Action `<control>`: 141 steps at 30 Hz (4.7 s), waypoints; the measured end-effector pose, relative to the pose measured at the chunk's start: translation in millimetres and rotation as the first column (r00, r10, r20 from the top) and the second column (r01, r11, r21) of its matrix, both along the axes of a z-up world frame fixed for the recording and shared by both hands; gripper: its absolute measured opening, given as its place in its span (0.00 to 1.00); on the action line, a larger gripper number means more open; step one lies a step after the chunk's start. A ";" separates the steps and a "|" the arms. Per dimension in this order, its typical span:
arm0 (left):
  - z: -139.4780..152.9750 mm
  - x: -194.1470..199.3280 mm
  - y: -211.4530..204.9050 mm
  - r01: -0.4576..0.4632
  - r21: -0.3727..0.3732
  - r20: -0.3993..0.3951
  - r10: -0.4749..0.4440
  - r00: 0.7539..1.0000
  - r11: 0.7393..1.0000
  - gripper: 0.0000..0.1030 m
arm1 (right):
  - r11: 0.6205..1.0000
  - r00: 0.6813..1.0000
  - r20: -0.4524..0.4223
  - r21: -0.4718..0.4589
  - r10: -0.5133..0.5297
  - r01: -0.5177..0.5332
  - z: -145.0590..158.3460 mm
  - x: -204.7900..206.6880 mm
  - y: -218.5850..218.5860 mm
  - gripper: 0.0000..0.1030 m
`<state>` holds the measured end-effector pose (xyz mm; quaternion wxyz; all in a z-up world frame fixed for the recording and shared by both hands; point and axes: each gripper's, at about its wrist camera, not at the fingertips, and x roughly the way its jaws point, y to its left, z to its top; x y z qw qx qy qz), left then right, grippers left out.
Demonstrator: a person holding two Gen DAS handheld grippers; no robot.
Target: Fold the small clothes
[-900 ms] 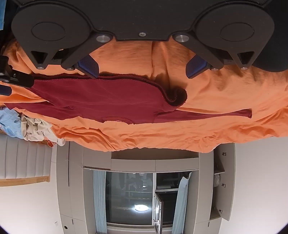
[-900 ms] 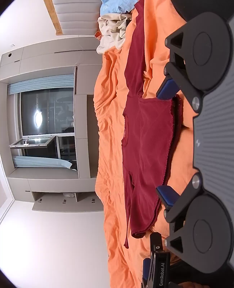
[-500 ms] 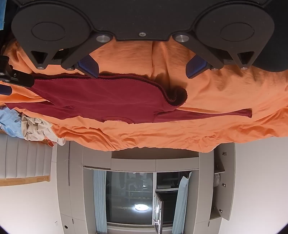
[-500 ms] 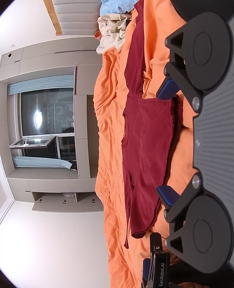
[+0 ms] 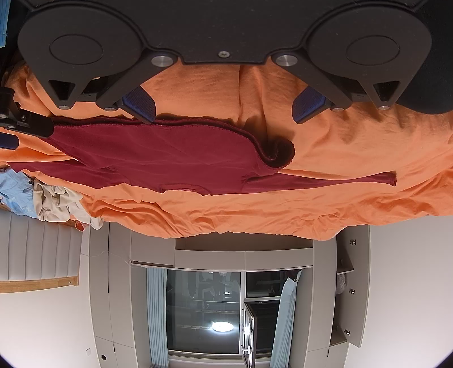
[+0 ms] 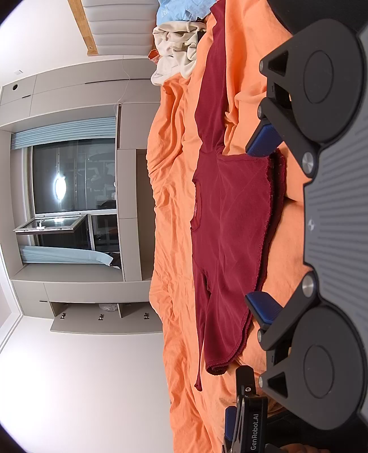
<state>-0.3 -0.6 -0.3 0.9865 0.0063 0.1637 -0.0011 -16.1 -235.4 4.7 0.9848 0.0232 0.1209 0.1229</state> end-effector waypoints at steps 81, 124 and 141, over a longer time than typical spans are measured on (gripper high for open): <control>1.3 28.2 1.2 0.051 -0.040 -0.096 -0.055 0.994 0.998 0.99 | 0.984 0.994 -0.111 0.180 0.012 0.008 14.0 33.5 -42.8 1.00; -8.9 307.5 -22.2 0.123 -0.142 -0.354 -0.167 0.920 0.982 0.99 | 0.417 0.581 -0.465 0.413 -0.668 0.810 -47.1 270.5 -375.9 0.80; -15.3 303.9 -28.1 0.160 -0.129 -0.376 -0.197 0.905 0.979 0.99 | 0.581 0.610 -0.262 0.186 -0.748 0.792 -9.8 292.2 -338.1 0.03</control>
